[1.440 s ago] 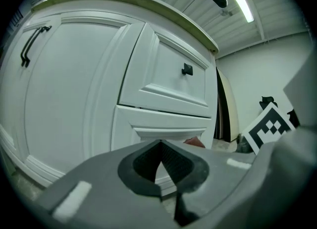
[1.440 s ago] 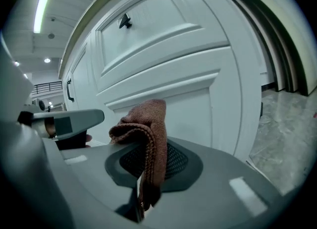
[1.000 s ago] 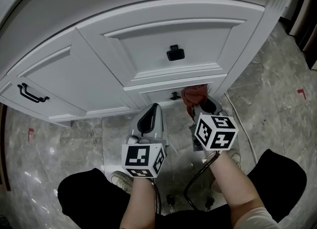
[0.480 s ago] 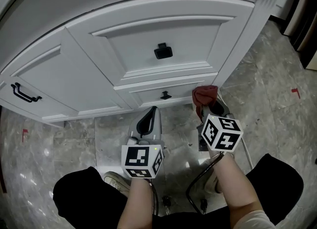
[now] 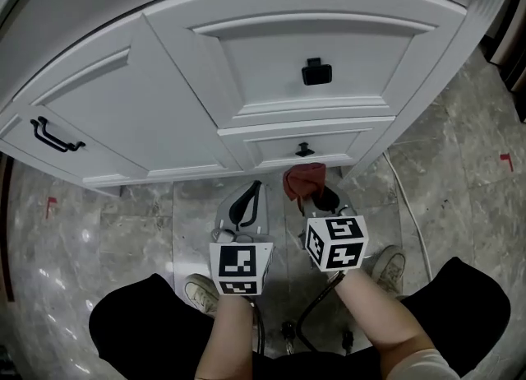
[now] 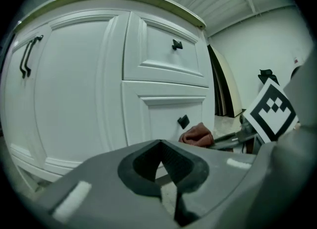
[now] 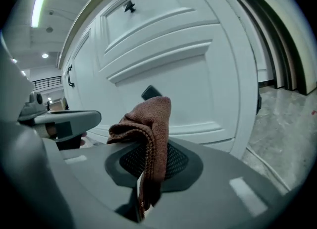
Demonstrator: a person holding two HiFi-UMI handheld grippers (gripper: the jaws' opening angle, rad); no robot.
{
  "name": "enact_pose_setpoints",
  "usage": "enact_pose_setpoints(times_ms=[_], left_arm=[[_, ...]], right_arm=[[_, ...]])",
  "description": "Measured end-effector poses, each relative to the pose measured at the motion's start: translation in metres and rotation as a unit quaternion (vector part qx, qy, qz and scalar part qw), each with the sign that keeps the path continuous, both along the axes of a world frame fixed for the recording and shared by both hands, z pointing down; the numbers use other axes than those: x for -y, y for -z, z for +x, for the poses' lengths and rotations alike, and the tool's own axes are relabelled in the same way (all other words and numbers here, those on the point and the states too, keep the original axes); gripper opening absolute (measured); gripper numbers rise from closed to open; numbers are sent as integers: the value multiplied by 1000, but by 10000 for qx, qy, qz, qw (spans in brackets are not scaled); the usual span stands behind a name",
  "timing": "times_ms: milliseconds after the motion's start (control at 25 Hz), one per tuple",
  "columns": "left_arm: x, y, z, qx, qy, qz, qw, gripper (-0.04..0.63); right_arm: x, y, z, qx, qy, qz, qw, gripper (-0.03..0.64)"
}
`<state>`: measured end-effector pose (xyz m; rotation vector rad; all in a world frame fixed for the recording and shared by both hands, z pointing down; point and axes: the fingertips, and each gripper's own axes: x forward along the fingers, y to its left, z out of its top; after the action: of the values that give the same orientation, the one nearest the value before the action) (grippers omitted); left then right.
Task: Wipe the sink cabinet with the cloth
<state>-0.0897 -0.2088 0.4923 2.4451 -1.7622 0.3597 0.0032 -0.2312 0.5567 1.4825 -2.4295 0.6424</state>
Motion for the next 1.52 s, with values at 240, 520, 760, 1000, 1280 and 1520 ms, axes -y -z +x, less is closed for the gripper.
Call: enact_pose_setpoints(times_ms=[240,520,760,1000,1280,1520], left_arm=[[2,4,-53,-431,452,-31,9980,0],[5,1,-83,-597,732,-76,9955,0],[4,-3,-72,-551,546,-123,9969,0],[6,4,-55,-570,384,-84,9976,0],[15,5,-26,-612,183,-81,9979,0],[25,1,17,-542,-188,-119,9983,0]], right_arm=[[5,-11,-69,51,476,-73,9988,78],[17,-11,-115,227,700,-25,9973,78],[32,-12,-85,454,161,-170,9987,78],[36,-11,-58,588,-111,-309,9977,80],[43,-7,-3,383,-477,-194,9979,78],[48,-9,40,237,-716,-95,9971,78]])
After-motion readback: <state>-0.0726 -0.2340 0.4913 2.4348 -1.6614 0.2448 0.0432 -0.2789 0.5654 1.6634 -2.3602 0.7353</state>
